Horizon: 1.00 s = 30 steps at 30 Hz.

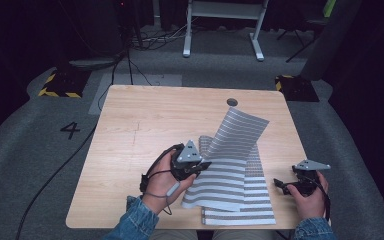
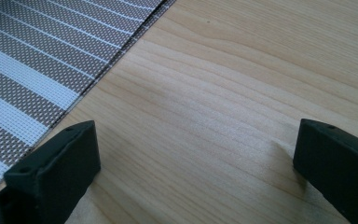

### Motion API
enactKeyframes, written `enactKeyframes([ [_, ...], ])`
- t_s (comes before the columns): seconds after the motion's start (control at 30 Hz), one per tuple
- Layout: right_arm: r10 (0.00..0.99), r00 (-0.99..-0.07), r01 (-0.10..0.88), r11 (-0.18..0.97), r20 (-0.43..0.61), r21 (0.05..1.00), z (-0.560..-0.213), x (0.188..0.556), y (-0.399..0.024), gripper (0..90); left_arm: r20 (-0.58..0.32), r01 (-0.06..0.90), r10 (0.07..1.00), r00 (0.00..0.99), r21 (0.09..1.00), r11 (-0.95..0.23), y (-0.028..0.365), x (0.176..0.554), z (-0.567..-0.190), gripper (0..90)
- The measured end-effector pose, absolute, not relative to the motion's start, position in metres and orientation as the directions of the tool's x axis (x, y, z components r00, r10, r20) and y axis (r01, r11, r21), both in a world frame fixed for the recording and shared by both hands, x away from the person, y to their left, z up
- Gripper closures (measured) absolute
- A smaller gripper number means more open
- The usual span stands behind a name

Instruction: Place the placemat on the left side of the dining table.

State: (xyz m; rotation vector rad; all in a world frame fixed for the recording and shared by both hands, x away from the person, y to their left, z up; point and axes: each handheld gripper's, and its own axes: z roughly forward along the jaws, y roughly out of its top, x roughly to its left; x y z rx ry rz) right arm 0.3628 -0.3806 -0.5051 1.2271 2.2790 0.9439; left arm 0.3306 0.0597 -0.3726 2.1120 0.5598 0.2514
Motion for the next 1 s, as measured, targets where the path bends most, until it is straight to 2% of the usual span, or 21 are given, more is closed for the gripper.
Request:
enactKeyframes([
  [0.53, 0.838, -0.545, 0.578, 0.394, -0.021, 0.715, -0.505, 0.363, -0.381, 0.5, 0.031, 0.267, 0.530, 0.848, 0.838, -0.476, 0.135, 0.317, -0.342, 88.5],
  [1.0, 0.839, -0.544, 0.580, 0.391, -0.018, 0.714, -0.505, 0.363, -0.381, 0.5, -0.017, 0.321, 0.557, 0.831, 0.831, -0.454, 0.192, 0.323, -0.351, 88.5],
])
